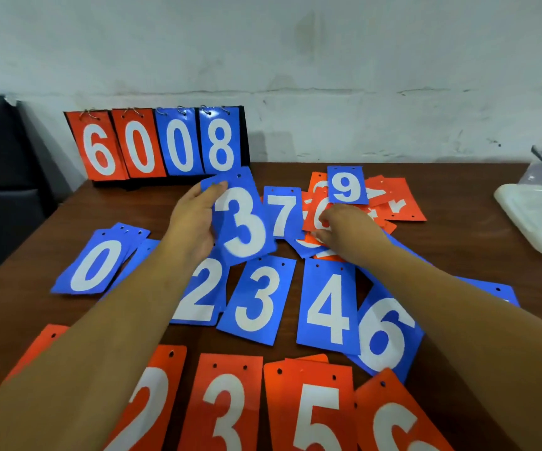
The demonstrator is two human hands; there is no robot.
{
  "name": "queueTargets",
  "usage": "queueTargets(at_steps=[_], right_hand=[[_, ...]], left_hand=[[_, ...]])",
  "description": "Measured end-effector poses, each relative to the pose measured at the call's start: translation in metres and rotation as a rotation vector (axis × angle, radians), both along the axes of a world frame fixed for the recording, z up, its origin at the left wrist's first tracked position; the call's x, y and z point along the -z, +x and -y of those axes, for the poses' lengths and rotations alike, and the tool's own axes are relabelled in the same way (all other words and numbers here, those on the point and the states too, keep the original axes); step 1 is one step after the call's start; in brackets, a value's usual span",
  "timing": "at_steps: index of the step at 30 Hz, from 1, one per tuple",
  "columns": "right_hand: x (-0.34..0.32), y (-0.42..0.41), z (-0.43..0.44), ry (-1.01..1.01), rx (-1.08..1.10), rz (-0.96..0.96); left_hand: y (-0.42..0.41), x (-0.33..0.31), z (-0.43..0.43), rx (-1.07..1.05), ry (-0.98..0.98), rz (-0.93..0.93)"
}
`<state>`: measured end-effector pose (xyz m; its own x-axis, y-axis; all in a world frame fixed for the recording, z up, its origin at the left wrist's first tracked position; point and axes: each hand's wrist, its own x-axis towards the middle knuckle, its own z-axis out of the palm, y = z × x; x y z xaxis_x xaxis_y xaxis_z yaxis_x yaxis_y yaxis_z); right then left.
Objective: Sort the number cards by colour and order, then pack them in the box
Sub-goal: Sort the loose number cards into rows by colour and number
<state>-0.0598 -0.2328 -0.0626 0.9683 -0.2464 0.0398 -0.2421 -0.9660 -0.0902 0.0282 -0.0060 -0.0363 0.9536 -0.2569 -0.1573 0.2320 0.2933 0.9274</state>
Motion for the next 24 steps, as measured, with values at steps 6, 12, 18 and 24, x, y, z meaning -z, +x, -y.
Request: queueTargets(at_steps=[6, 12, 18, 24], right_hand=[[-0.013, -0.008, -0.002, -0.063, 0.061, 0.336], [-0.042, -0.042, -0.019, 0.301, 0.084, 0.87], [-0.051, -0.087, -0.052, 0.516, 0.055, 0.796], [-0.044, -0.125, -0.075, 0.559, -0.062, 0.769]], left_hand=[[-0.019, -0.001, -0.008, 0.017, 0.307, -0.108], [-0.039, -0.004, -0.018, 0.129, 0.492, -0.079], [-0.07, 0.016, -0.013, 0.261, 0.913, 0.207], [-0.091, 0.016, -0.012, 0.072, 1.169, 0.571]])
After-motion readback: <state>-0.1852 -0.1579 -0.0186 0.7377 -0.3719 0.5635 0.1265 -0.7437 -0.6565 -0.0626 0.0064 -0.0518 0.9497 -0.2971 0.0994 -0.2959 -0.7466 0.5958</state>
